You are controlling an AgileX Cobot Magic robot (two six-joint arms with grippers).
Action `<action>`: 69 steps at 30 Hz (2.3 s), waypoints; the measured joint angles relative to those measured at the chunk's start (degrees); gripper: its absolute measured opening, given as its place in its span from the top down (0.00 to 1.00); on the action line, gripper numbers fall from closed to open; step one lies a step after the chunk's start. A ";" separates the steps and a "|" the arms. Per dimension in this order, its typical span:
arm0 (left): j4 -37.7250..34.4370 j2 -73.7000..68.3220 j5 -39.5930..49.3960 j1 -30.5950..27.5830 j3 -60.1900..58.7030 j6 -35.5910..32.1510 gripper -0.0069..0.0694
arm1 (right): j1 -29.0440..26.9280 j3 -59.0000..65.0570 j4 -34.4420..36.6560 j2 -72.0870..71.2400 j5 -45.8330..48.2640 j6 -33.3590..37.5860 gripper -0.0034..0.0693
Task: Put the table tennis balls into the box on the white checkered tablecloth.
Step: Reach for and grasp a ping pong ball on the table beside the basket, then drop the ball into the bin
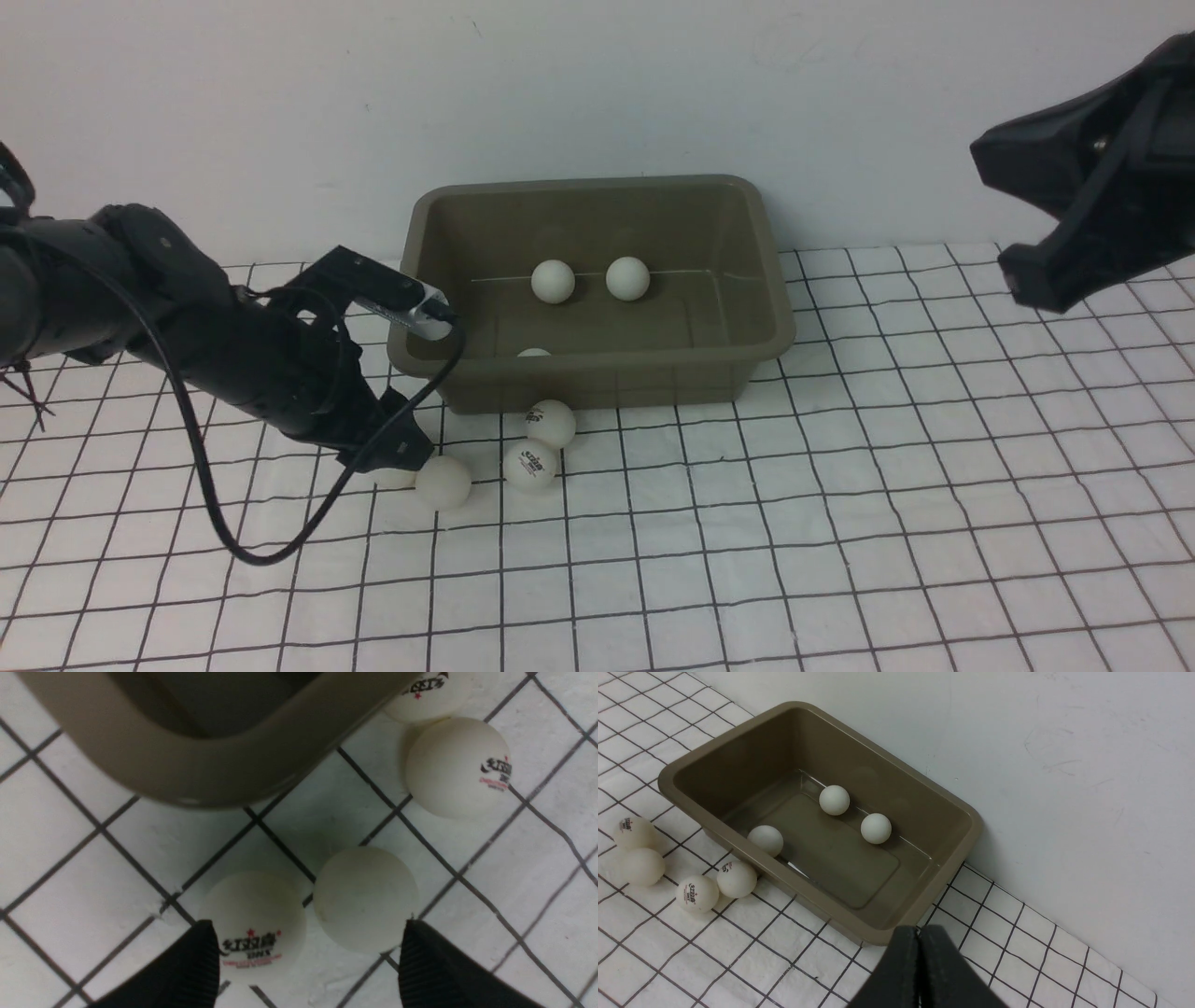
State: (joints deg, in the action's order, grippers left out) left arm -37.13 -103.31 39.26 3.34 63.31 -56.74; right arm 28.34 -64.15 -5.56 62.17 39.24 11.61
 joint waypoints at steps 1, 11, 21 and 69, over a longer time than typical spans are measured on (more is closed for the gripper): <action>0.00 -1.26 -1.43 0.78 0.41 0.55 0.31 | 0.00 0.00 -0.02 0.00 0.00 0.00 0.97; 1.82 -3.87 -8.09 1.31 0.83 3.58 0.31 | 0.00 0.00 -0.07 0.00 0.57 0.08 0.97; 2.02 -6.04 -8.09 1.31 0.84 3.97 0.32 | 0.00 0.00 -0.57 0.00 0.59 0.09 0.97; 13.13 4.54 16.54 1.38 21.42 21.64 0.28 | 0.00 0.00 -1.93 0.00 1.99 0.09 0.97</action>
State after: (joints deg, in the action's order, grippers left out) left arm -24.00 -98.77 55.80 4.72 84.74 -35.10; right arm 28.34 -64.15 -7.50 62.17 41.23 11.70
